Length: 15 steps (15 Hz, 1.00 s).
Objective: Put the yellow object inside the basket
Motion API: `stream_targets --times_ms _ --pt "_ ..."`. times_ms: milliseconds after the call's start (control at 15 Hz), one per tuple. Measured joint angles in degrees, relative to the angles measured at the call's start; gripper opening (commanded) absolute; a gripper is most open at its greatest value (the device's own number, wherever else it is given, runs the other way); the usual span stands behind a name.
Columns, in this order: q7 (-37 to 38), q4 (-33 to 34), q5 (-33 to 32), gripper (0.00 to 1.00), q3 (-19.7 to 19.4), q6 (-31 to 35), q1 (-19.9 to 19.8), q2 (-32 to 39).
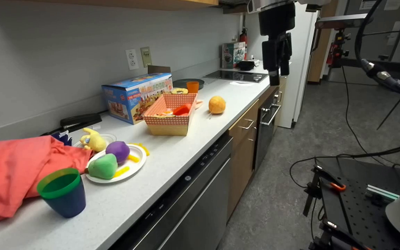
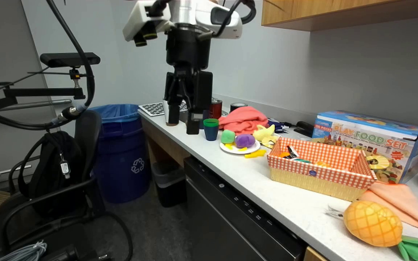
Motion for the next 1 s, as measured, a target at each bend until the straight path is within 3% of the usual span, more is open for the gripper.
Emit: stream_targets --times_ms 533,1000 --pt "-3.86 5.86 2.36 1.00 -6.40 9.57 -1.39 9.06" --pt "-6.28 17.07 9.04 1.00 -9.27 10.85 -3.53 22.72"
